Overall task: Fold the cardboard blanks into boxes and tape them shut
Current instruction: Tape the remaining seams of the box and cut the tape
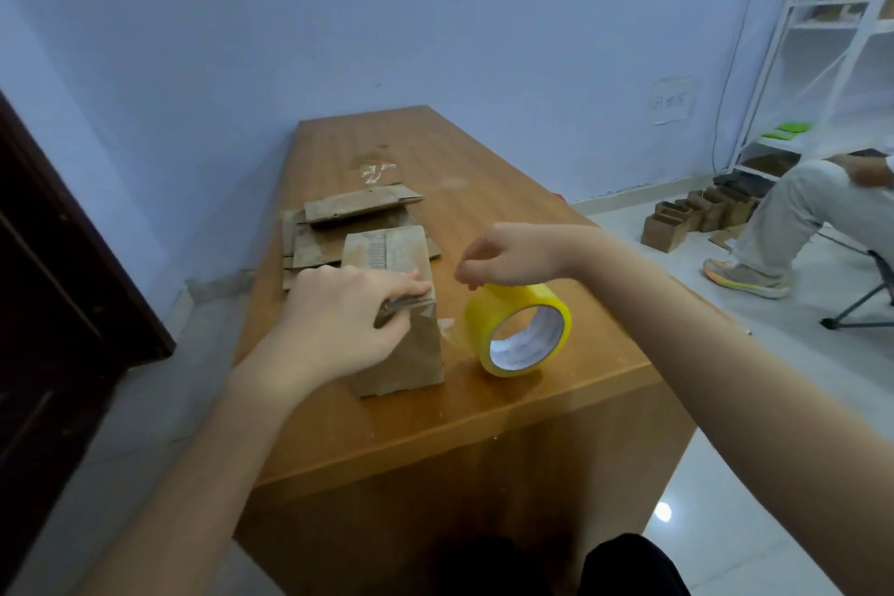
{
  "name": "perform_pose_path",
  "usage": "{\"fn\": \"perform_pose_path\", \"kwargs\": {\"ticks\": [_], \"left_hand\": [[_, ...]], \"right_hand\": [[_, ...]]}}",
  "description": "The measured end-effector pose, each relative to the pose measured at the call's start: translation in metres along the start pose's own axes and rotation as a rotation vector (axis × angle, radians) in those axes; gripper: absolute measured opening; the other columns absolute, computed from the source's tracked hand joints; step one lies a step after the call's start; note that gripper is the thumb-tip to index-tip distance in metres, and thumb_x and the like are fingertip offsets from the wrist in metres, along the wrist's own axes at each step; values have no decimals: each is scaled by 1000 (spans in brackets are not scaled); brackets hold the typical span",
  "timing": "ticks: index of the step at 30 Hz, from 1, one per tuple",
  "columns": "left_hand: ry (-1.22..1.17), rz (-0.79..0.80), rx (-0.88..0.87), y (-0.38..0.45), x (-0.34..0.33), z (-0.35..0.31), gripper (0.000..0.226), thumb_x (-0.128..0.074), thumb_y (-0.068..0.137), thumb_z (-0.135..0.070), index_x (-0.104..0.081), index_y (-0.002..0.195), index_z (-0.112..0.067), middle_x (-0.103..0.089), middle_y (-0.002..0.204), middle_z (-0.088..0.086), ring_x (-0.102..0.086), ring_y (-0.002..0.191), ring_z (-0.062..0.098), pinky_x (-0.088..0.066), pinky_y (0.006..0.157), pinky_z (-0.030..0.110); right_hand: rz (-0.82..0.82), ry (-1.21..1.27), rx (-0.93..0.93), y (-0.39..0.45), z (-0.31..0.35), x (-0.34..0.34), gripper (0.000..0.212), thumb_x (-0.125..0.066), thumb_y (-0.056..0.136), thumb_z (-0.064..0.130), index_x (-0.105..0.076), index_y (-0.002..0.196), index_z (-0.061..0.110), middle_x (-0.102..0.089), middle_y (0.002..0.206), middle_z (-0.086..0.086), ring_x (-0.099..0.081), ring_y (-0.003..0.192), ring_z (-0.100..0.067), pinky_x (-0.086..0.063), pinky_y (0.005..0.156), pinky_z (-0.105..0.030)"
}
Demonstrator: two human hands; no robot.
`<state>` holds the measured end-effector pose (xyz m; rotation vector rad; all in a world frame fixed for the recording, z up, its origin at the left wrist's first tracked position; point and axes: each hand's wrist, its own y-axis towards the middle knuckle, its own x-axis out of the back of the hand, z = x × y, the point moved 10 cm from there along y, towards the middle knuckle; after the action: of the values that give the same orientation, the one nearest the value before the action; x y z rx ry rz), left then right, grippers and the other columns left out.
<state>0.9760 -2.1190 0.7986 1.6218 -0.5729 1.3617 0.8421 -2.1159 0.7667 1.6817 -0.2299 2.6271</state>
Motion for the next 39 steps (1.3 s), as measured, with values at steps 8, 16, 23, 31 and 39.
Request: {"fn": "perform_pose_path", "kwargs": {"ticks": [8, 16, 23, 31, 39], "left_hand": [[28, 20, 5, 3, -2, 4, 37, -52, 91, -39, -50, 126, -49, -65, 116, -17, -58, 81, 6, -28, 50, 13], [4, -7, 5, 1, -4, 4, 41, -50, 87, -52, -48, 127, -51, -63, 119, -19, -60, 92, 8, -26, 53, 12], [11, -91, -15, -2, 1, 0, 40, -58, 86, -46, -53, 125, -49, -65, 114, -20, -63, 90, 9, -30, 54, 15], [39, -137, -80, -5, -1, 1, 44, -79, 69, -32, -67, 111, -39, -73, 79, -12, -60, 55, 8, -16, 48, 8], [46, -141, -86, -7, -5, -6, 53, -86, 56, -33, -70, 107, -35, -73, 87, -13, -66, 55, 11, -11, 50, 4]], "right_hand": [[273, -57, -49, 8, 1, -32, 29, -61, 88, 36, -70, 106, 16, -72, 92, -10, -67, 72, -23, -53, 52, -26], [206, 84, 25, -8, -3, -24, 16, -65, 87, 27, -74, 97, 18, -69, 68, -9, -58, 46, -13, -54, 52, -28], [-4, 65, 6, -21, -9, -17, 14, -64, 86, 34, -72, 93, 26, -68, 83, 9, -63, 77, -13, -52, 70, -26], [-165, -254, -94, -45, -23, -5, 15, -63, 82, 39, -71, 92, 31, -66, 85, 5, -60, 81, -17, -46, 63, -27], [-505, -416, -233, -47, -40, 12, 24, -48, 92, 30, -66, 98, 15, -54, 69, 0, -53, 67, -22, -30, 47, -25]]}}
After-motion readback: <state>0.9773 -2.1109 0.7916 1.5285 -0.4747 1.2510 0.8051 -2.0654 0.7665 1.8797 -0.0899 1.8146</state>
